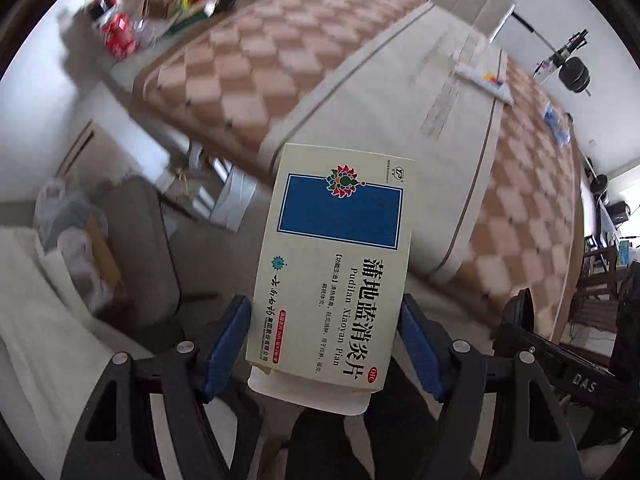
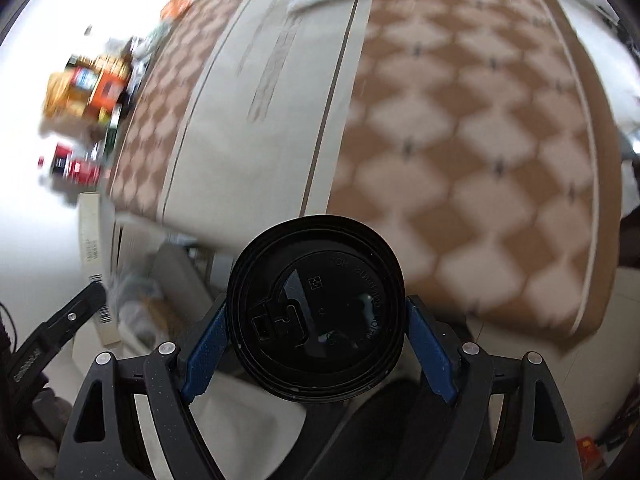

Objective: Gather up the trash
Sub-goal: 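Carry the medicine box and black lid over the trash bin, then open both grippers to drop the medicine box and lid into the bin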

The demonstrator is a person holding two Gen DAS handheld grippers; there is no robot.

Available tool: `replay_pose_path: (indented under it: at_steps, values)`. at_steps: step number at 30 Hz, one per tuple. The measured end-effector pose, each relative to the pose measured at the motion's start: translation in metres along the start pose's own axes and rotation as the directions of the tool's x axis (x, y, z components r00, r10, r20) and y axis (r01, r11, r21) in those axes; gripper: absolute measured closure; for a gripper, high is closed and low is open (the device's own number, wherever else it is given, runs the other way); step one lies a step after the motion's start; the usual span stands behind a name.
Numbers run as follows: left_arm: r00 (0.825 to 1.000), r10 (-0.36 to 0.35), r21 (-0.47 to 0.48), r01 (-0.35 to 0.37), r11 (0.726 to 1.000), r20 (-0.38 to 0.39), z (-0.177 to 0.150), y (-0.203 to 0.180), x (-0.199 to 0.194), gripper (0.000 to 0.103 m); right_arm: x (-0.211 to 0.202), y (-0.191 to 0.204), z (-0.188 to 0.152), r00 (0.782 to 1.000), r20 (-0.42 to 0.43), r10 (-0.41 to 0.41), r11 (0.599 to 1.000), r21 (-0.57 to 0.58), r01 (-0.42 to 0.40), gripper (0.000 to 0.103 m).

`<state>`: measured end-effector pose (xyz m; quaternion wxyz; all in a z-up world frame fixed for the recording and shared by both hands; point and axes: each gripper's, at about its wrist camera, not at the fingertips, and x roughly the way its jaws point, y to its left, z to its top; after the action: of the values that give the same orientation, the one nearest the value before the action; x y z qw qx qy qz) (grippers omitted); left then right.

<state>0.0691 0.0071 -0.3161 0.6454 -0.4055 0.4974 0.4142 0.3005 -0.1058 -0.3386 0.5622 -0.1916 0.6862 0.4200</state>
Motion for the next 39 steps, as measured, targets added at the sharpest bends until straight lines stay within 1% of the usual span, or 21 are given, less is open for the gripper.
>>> replay_pose_path:
  at_steps: [3, 6, 7, 9, 10, 12, 13, 15, 16, 19, 22, 25, 27, 29, 30, 31, 32, 34, 37, 38, 39]
  values:
    - [0.996, -0.012, -0.039, 0.009, 0.999, -0.085, -0.032, 0.015, 0.036, 0.031, 0.029, -0.002, -0.048, 0.997, -0.080, -0.015, 1.000, -0.027, 0.013, 0.018]
    - [0.983, -0.052, -0.093, 0.035, 0.995, -0.176, -0.055, 0.023, 0.087, 0.031, 0.070, -0.016, -0.078, 0.986, -0.159, -0.056, 0.997, -0.051, 0.049, 0.018]
    - [0.975, -0.068, -0.100, 0.048, 0.994, -0.211, -0.061, 0.023, 0.111, 0.031, 0.083, -0.021, -0.083, 0.982, -0.179, -0.066, 0.997, -0.054, 0.057, 0.018]
    - [0.965, -0.087, -0.120, 0.058, 0.991, -0.248, -0.067, 0.023, 0.149, 0.031, 0.120, -0.036, -0.095, 0.971, -0.220, -0.091, 0.995, -0.046, 0.083, 0.018]
    - [0.956, -0.107, -0.129, 0.074, 0.989, -0.274, -0.070, 0.022, 0.176, 0.031, 0.138, -0.044, -0.098, 0.967, -0.233, -0.101, 0.995, -0.042, 0.093, 0.018]
    - [0.942, -0.136, -0.153, 0.092, 0.984, -0.308, -0.072, 0.022, 0.218, 0.031, 0.183, -0.064, -0.103, 0.958, -0.261, -0.118, 0.993, -0.024, 0.116, 0.018]
    - [0.932, -0.153, -0.157, 0.106, 0.982, -0.328, -0.072, 0.020, 0.246, 0.031, 0.198, -0.071, -0.105, 0.957, -0.261, -0.128, 0.992, -0.023, 0.127, 0.018]
    - [0.914, -0.164, -0.151, 0.115, 0.982, -0.370, -0.074, 0.016, 0.291, 0.031, 0.239, -0.090, -0.105, 0.953, -0.267, -0.144, 0.989, -0.019, 0.144, 0.018]
    - [0.901, -0.174, -0.151, 0.122, 0.981, -0.398, -0.074, 0.013, 0.320, 0.031, 0.258, -0.098, -0.103, 0.952, -0.270, -0.148, 0.989, -0.013, 0.150, 0.018]
    - [0.866, -0.191, -0.144, 0.139, 0.980, -0.463, -0.074, 0.006, 0.386, 0.031, 0.321, -0.124, -0.090, 0.947, -0.278, -0.162, 0.986, -0.012, 0.165, 0.018]
    - [0.844, -0.178, -0.108, 0.142, 0.984, -0.507, -0.075, -0.001, 0.434, 0.031, 0.367, -0.146, -0.078, 0.943, -0.284, -0.175, 0.984, -0.023, 0.176, 0.018]
    - [0.826, -0.147, -0.082, 0.122, 0.989, -0.544, -0.078, -0.006, 0.467, 0.029, 0.405, -0.161, -0.070, 0.937, -0.297, -0.184, 0.983, -0.033, 0.183, 0.017]
    - [0.828, -0.146, -0.072, 0.127, 0.989, -0.541, -0.079, -0.005, 0.477, 0.028, 0.426, -0.168, -0.067, 0.933, -0.304, -0.193, 0.981, -0.033, 0.192, 0.017]
    - [0.828, -0.127, -0.063, 0.111, 0.992, -0.547, -0.081, -0.002, 0.483, 0.027, 0.443, -0.173, -0.063, 0.932, -0.310, -0.189, 0.981, -0.030, 0.190, 0.017]
    - [0.828, -0.128, -0.070, 0.107, 0.992, -0.547, -0.083, 0.000, 0.485, 0.021, 0.451, -0.174, -0.062, 0.932, -0.313, -0.184, 0.983, -0.031, 0.183, 0.016]
    - [0.827, -0.128, -0.079, 0.101, 0.992, -0.547, -0.084, 0.002, 0.487, 0.011, 0.457, -0.174, -0.061, 0.932, -0.313, -0.185, 0.982, -0.037, 0.183, 0.016]
    - [0.829, -0.132, -0.088, 0.100, 0.991, -0.544, -0.085, 0.005, 0.486, 0.007, 0.461, -0.174, -0.060, 0.932, -0.312, -0.186, 0.982, -0.042, 0.182, 0.015]
    - [0.835, -0.123, -0.095, 0.086, 0.992, -0.537, -0.085, 0.010, 0.483, 0.006, 0.473, -0.172, -0.057, 0.929, -0.320, -0.186, 0.983, -0.056, 0.178, 0.014]
    - [0.856, -0.084, -0.083, 0.048, 0.995, -0.510, -0.085, 0.019, 0.471, 0.006, 0.482, -0.168, -0.053, 0.928, -0.326, -0.180, 0.984, -0.077, 0.163, 0.011]
    - [0.866, -0.068, -0.076, 0.035, 0.997, -0.496, -0.084, 0.021, 0.466, 0.006, 0.484, -0.165, -0.052, 0.929, -0.326, -0.177, 0.984, -0.082, 0.158, 0.008]
    - [0.880, -0.045, -0.065, 0.016, 0.998, -0.473, -0.083, 0.023, 0.460, 0.006, 0.482, -0.164, -0.052, 0.931, -0.323, -0.172, 0.985, -0.082, 0.154, 0.004]
